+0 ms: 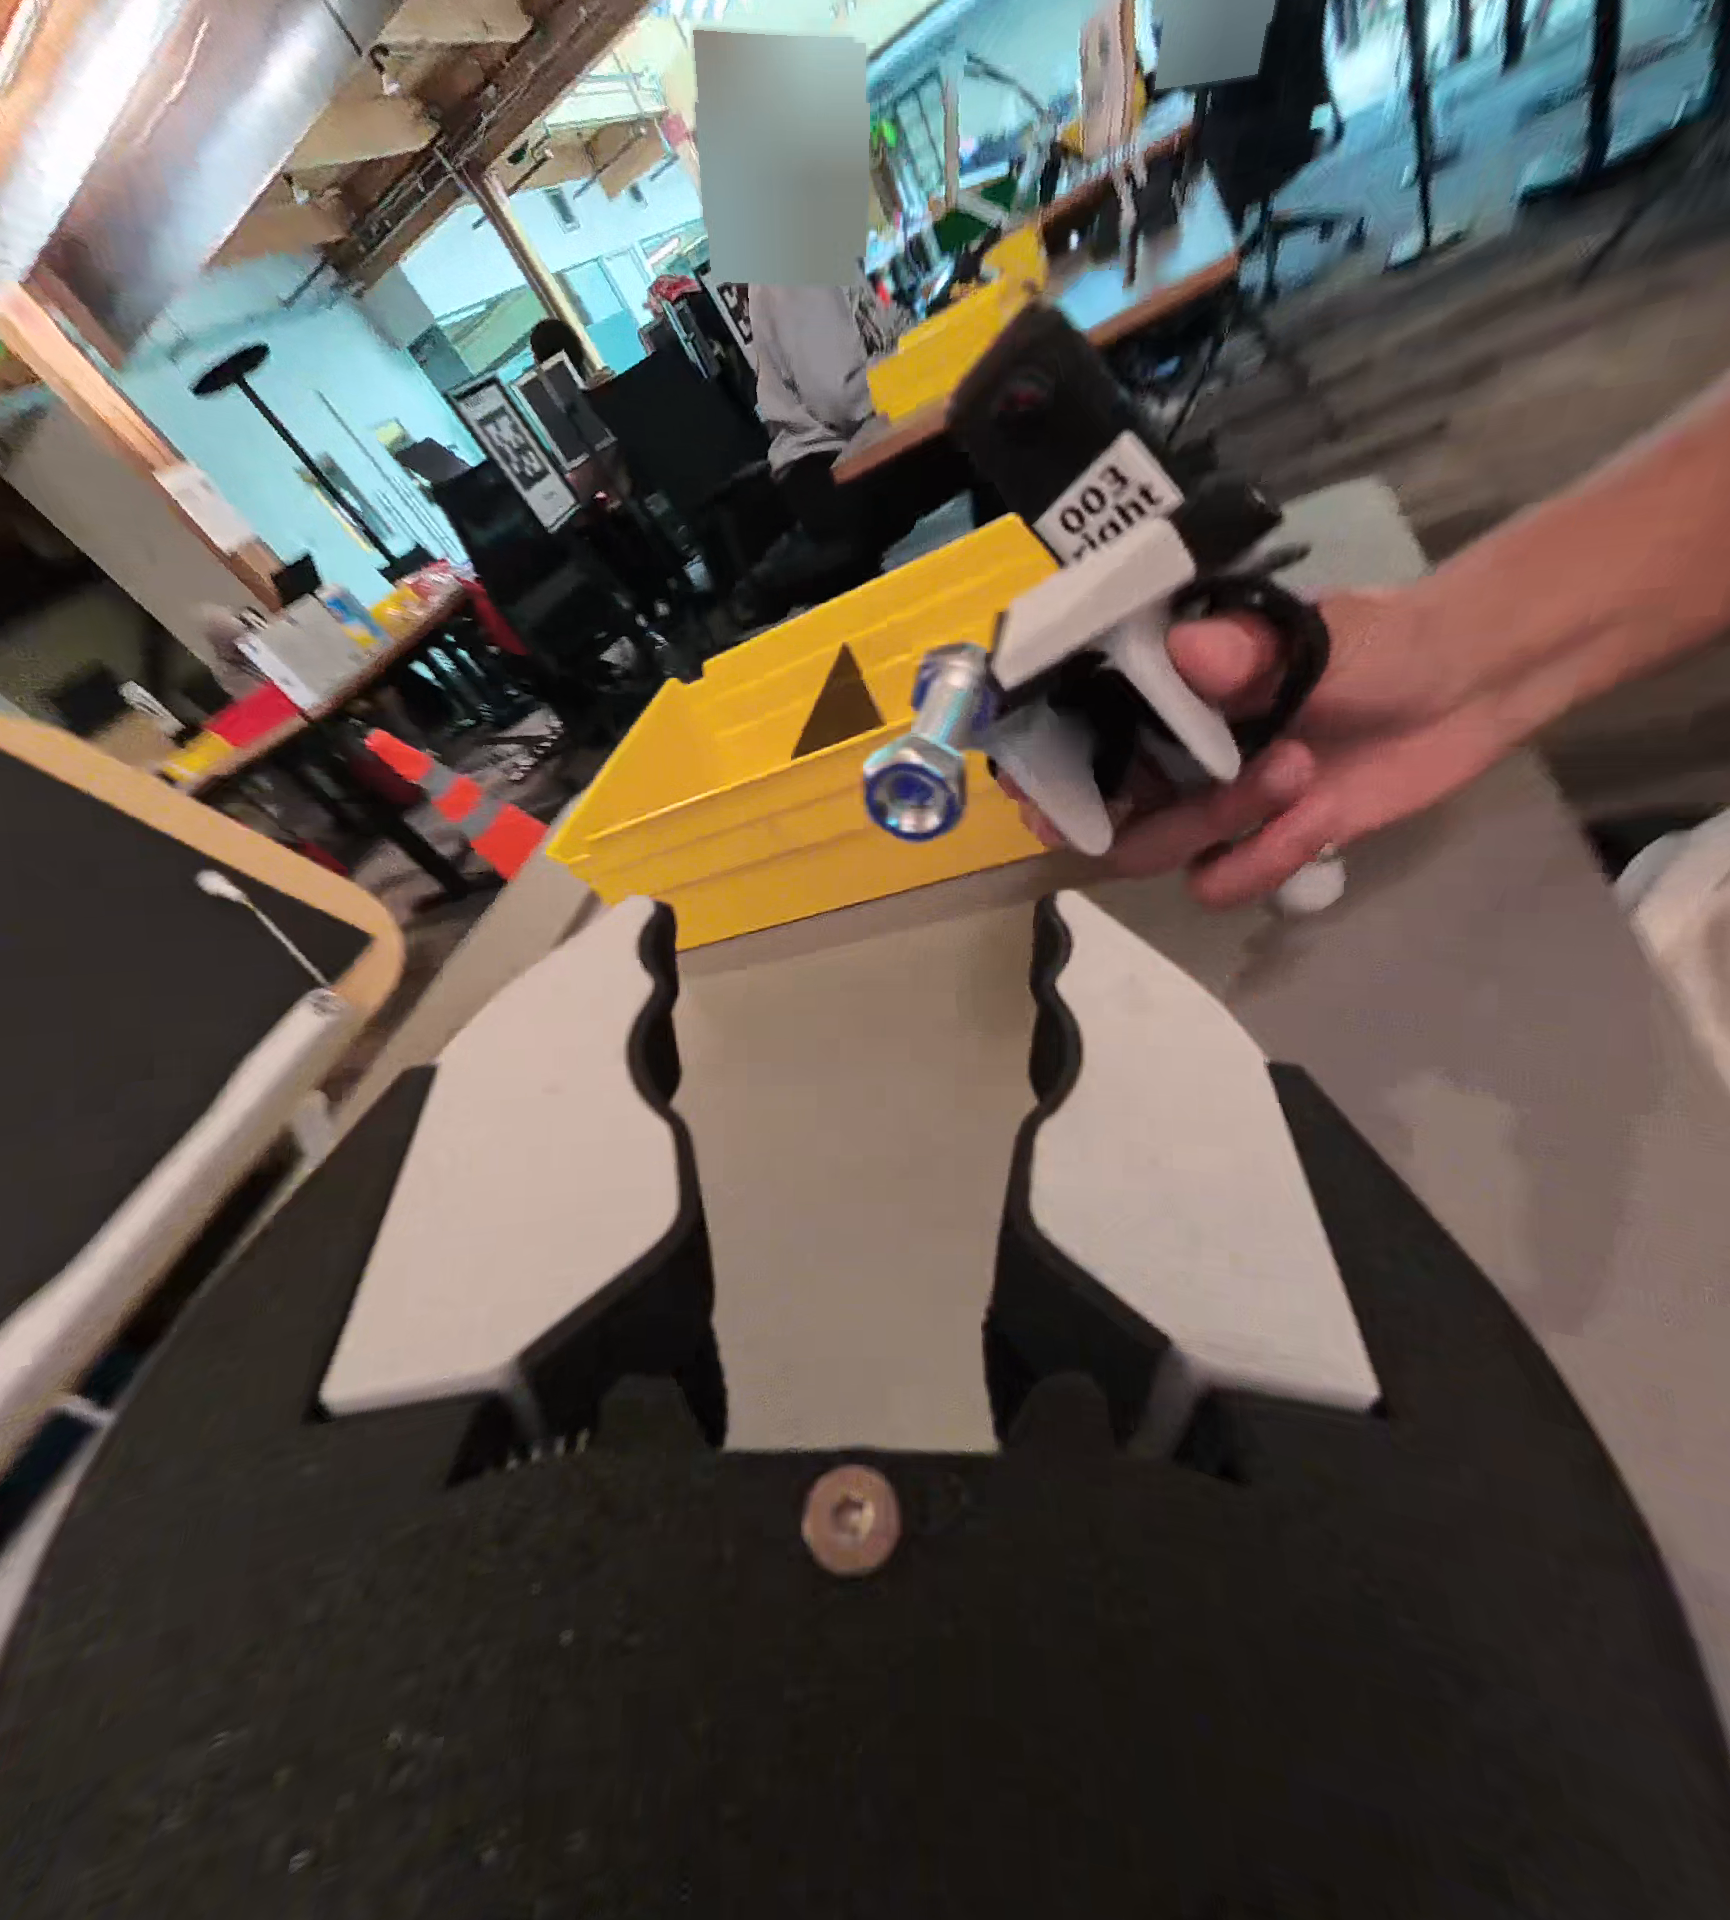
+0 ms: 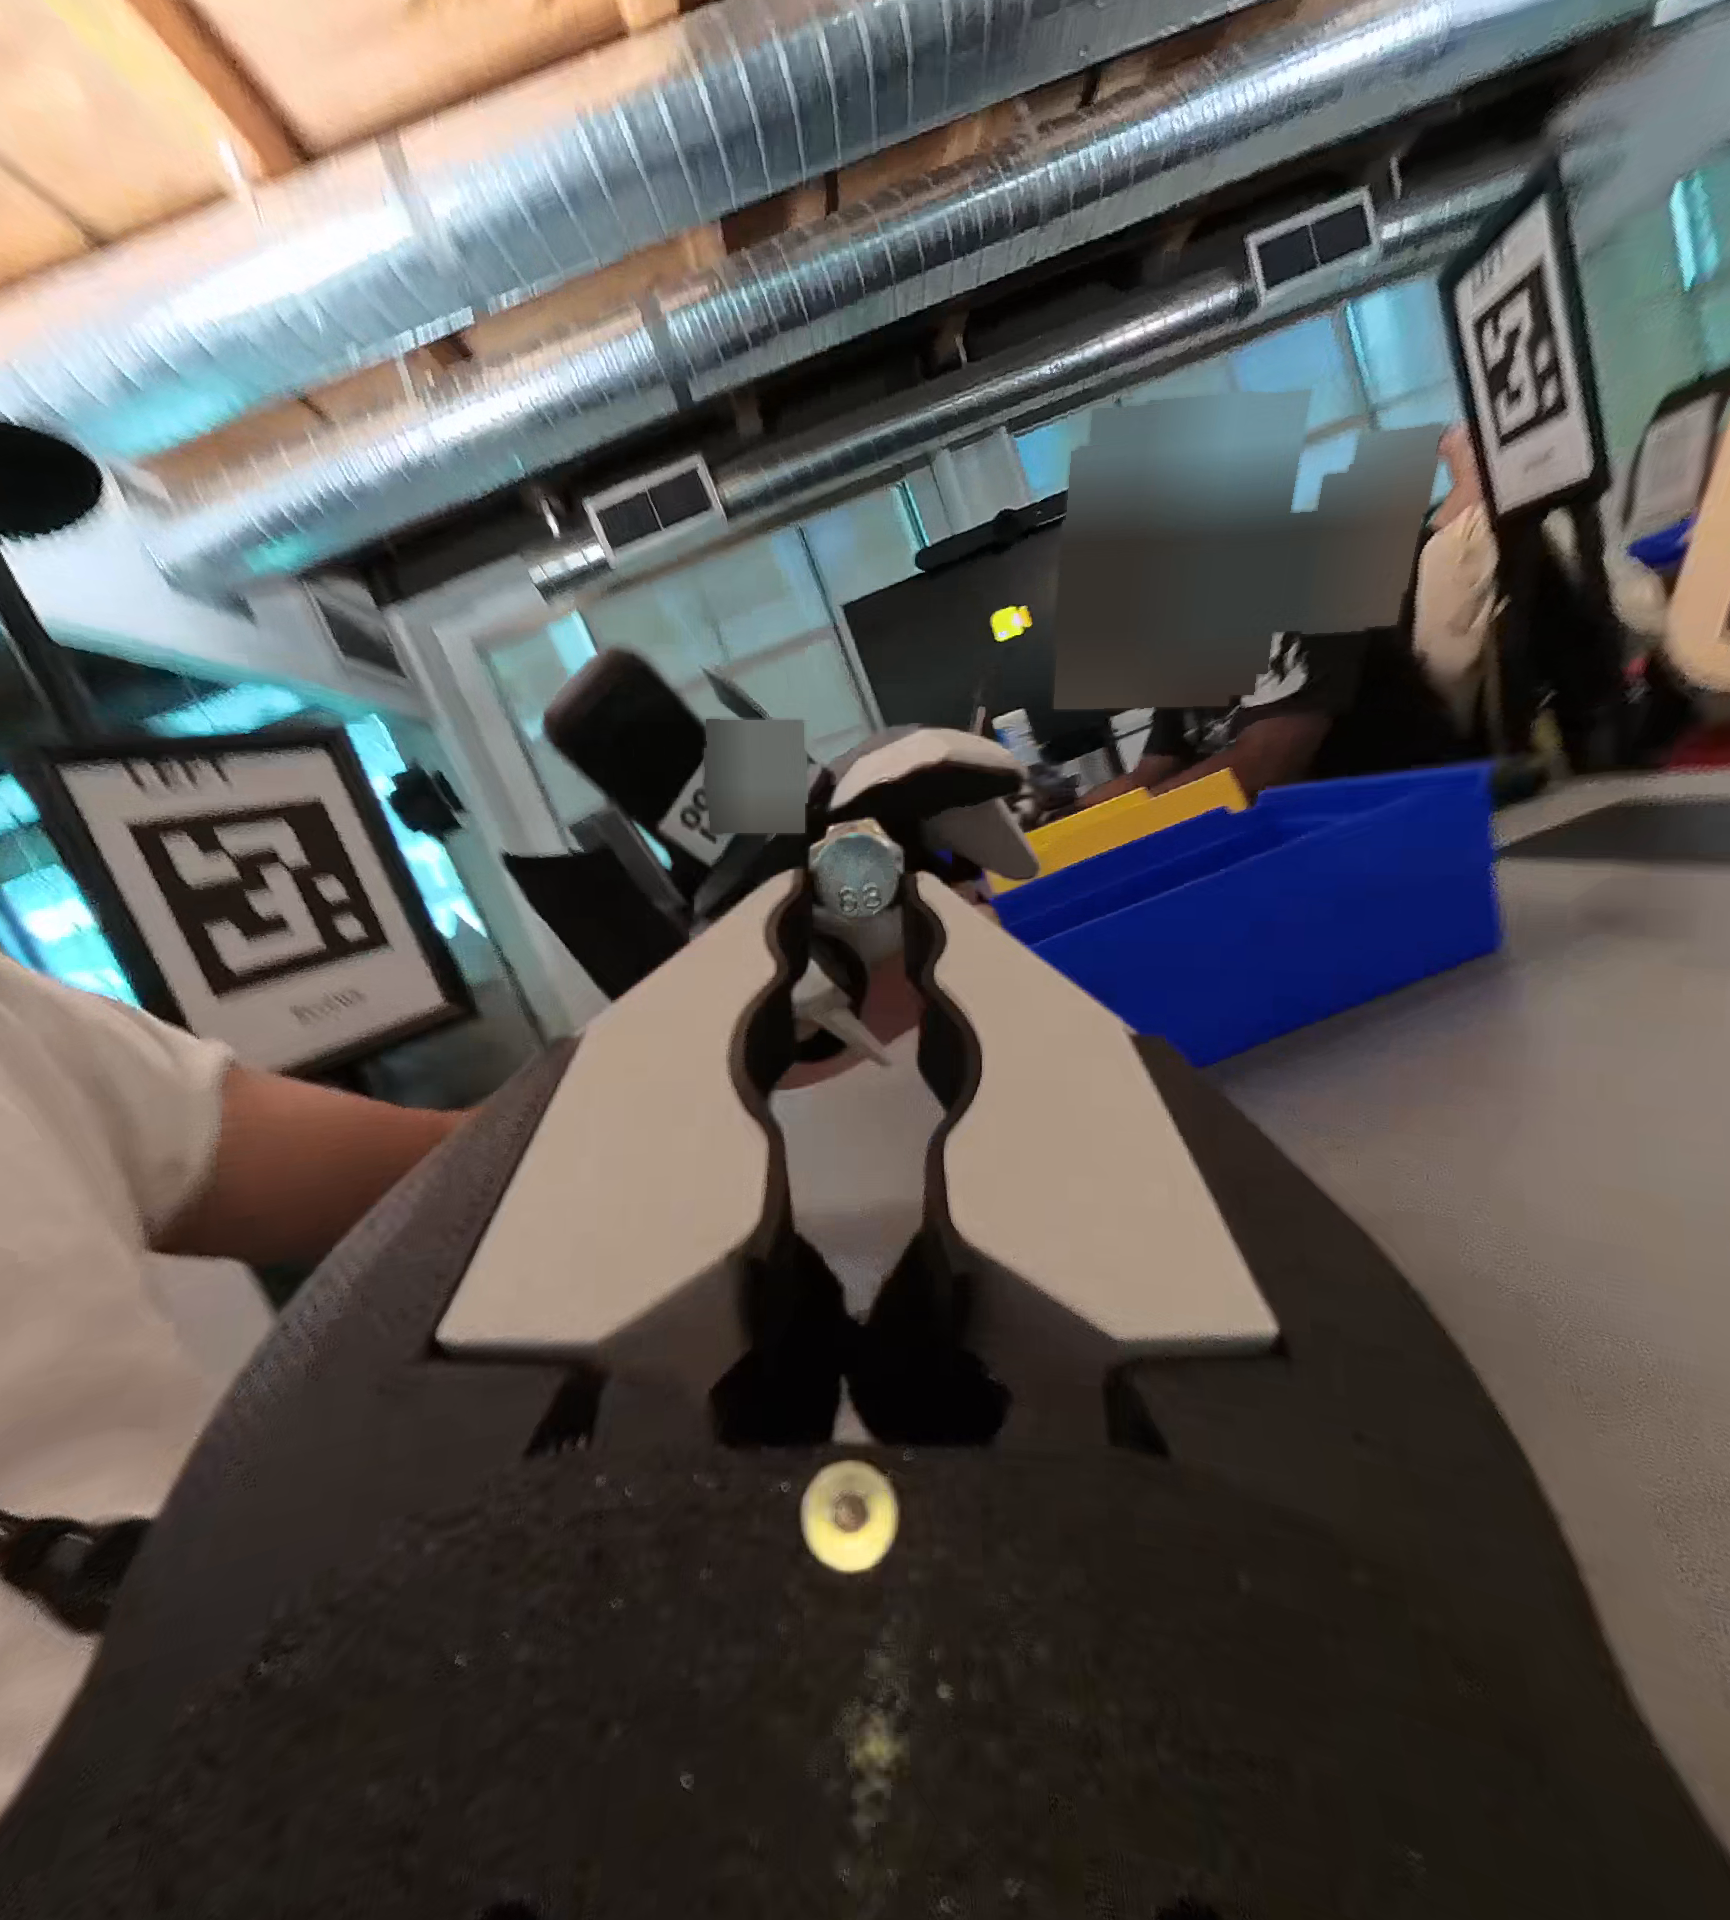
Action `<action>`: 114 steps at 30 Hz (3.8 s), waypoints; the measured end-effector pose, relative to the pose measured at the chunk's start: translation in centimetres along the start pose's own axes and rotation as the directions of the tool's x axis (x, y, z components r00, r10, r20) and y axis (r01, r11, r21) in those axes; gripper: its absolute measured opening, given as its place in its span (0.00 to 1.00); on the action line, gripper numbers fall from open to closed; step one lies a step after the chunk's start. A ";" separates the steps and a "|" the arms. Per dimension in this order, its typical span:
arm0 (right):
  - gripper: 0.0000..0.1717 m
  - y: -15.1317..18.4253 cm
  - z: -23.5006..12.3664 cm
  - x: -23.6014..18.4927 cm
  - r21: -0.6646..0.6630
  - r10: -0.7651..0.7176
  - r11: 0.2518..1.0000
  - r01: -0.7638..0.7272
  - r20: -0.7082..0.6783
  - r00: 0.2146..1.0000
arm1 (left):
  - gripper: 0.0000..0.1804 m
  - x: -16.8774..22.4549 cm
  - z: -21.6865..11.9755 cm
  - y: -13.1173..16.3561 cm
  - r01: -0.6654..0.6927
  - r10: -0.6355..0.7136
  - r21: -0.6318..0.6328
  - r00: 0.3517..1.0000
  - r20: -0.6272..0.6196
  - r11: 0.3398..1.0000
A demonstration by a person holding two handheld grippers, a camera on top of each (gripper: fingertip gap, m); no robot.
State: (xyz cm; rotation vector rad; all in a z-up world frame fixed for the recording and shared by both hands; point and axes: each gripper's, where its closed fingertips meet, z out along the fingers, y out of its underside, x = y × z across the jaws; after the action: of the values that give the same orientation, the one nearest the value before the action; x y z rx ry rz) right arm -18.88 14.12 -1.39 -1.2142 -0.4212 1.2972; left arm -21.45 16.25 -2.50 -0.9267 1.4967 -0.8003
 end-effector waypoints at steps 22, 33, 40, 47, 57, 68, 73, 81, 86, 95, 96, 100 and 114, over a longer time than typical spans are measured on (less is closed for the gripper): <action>0.09 1.5 0.6 -0.8 -0.082 0.558 0.828 -0.555 0.220 0.800 | 0.10 3.0 0.5 -1.6 -0.202 0.195 -0.062 0.976 -0.100 0.977; 0.10 -1.1 0.9 -3.2 -0.128 -0.436 0.885 0.447 0.108 0.893 | 0.10 2.7 0.3 -5.7 0.767 -0.762 -0.114 0.586 -0.277 0.631; 0.10 -1.0 1.2 -3.9 -0.317 -0.944 0.229 0.920 0.157 0.289 | 0.10 2.9 -0.5 -6.2 0.953 -0.913 -0.258 0.041 -0.407 0.158; 0.10 -0.5 1.5 -4.2 -0.332 -0.929 0.262 0.906 0.169 0.330 | 0.10 3.1 -0.9 -5.8 0.951 -0.892 -0.231 0.084 -0.444 0.204; 0.10 1.0 1.9 -2.7 -0.231 -0.235 0.940 0.251 0.093 0.968 | 0.33 1.3 -1.6 -1.6 0.094 -0.077 0.116 0.987 -0.143 0.989; 0.10 1.9 2.3 -2.0 -0.191 0.477 0.874 -0.446 0.164 0.864 | 0.25 2.1 -2.2 -2.4 -0.226 0.243 0.124 0.960 -0.139 0.966; 0.10 2.4 2.4 -1.7 -0.193 0.500 0.860 -0.472 0.142 0.854 | 0.10 2.5 -2.2 -2.5 -0.193 0.217 0.150 0.962 -0.163 0.970; 0.09 1.8 2.0 -1.7 -0.180 0.355 0.926 -0.331 0.122 0.927 | 0.09 2.0 -1.7 -2.8 0.093 -0.081 0.069 0.982 -0.169 0.993; 0.10 0.7 1.8 -2.0 -0.178 -0.147 0.972 0.156 0.065 0.987 | 0.09 1.6 -1.2 -3.6 0.603 -0.593 -0.042 0.765 -0.250 0.797; 0.10 0.4 1.2 -3.4 -0.341 -0.974 0.089 0.936 0.166 0.153 | 0.09 2.1 -1.0 -4.5 0.958 -0.913 -0.252 0.026 -0.408 0.140; 0.10 0.5 1.1 -3.5 -0.343 -0.977 0.035 0.939 0.187 0.105 | 0.09 2.3 -0.9 -4.4 0.958 -0.910 -0.277 -0.045 -0.412 0.078; 0.10 1.0 0.7 -3.1 -0.373 -0.941 0.226 0.900 0.156 0.301 | 0.10 2.6 -0.7 -3.7 0.959 -0.900 -0.268 -0.037 -0.435 0.090; 0.09 3.2 0.6 -0.3 -0.249 0.156 0.957 -0.152 -0.001 0.988 | 0.33 2.6 -1.9 0.2 0.026 -0.019 0.151 0.999 -0.050 0.988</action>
State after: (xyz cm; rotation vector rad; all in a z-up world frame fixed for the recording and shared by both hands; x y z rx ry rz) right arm -21.03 13.52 -3.79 -1.4693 -0.5230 1.4208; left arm -23.46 13.98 -3.61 -0.8170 1.4475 -0.9456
